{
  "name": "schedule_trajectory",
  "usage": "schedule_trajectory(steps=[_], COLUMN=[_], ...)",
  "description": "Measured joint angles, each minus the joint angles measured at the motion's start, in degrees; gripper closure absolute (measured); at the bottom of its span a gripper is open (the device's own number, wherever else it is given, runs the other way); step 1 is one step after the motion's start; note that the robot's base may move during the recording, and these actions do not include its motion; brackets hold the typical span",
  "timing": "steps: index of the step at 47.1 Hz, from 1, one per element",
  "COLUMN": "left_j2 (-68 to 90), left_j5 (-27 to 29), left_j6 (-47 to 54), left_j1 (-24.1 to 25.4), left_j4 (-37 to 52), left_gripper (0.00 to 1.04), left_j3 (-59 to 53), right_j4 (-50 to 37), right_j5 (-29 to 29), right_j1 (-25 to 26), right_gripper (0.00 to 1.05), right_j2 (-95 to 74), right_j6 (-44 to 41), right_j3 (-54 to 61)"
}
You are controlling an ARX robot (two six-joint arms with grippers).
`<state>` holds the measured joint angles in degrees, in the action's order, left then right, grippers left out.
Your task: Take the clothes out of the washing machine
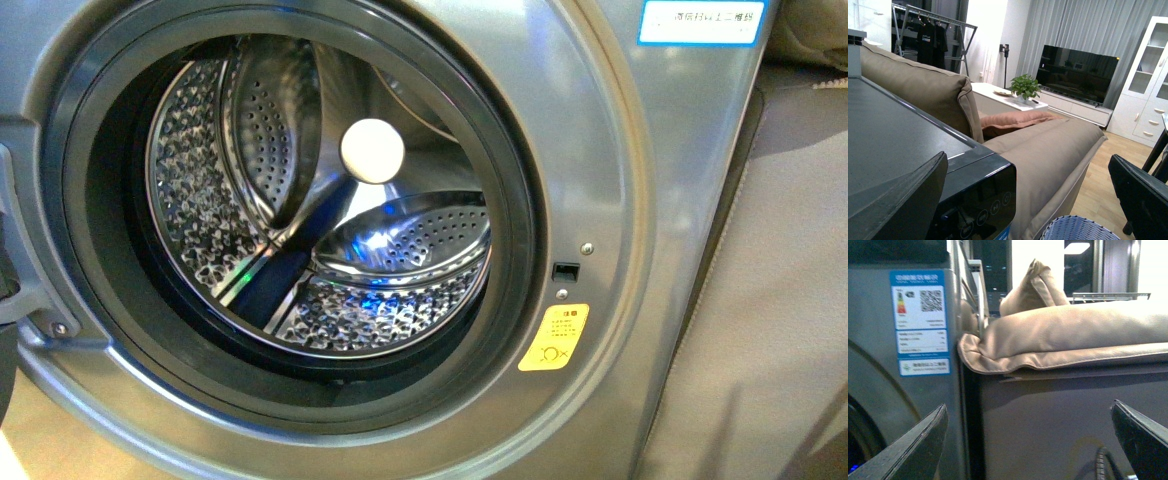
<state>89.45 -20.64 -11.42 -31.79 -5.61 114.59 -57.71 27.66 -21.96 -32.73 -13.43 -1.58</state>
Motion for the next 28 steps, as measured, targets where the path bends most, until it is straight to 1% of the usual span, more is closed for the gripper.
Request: schedule_trajectory(steps=[2, 4, 6, 7, 9, 16, 22, 28], left_j2=[0.02, 0.76, 1.57, 1.66, 1.7, 1.6, -0.04, -2.49], left_j5=[0.74, 6.86, 16.13, 19.1, 22.03, 26.91, 31.54, 33.64], left_j6=[0.07, 1.31, 3.32, 3.93, 4.98, 6.97, 11.13, 12.72], left_j1=[-0.09, -1.05, -1.57, -1.62, -1.62, -0.76, 0.63, 3.21], left_j4=[-0.26, -5.68, -14.38, -17.0, -18.93, -19.82, -17.35, -16.09], left_gripper=[0.07, 0.07, 0.07, 0.07, 0.07, 0.07, 0.07, 0.07], left_j3=[0.2, 3.08, 6.91, 7.72, 8.37, 8.66, 5.35, 1.75], right_j4=[-0.24, 1.46, 3.08, 3.54, 4.02, 4.07, 4.07, 4.07], right_j5=[-0.74, -2.08, -3.26, -3.37, -3.28, -3.56, -3.56, -3.58], right_j1=[1.99, 4.72, 7.48, 8.15, 9.14, 9.42, 9.46, 9.46], right_gripper=[0.08, 0.08, 0.08, 0.08, 0.08, 0.08, 0.08, 0.08], right_j2=[-0.68, -0.92, -1.27, -1.31, -1.36, -1.29, -1.29, -1.29], right_j6=[-0.22, 0.35, 1.62, 1.92, 2.82, 3.58, 3.76, 3.76], right_j3=[0.39, 0.5, 0.72, 0.79, 1.03, 1.03, 1.03, 1.03])
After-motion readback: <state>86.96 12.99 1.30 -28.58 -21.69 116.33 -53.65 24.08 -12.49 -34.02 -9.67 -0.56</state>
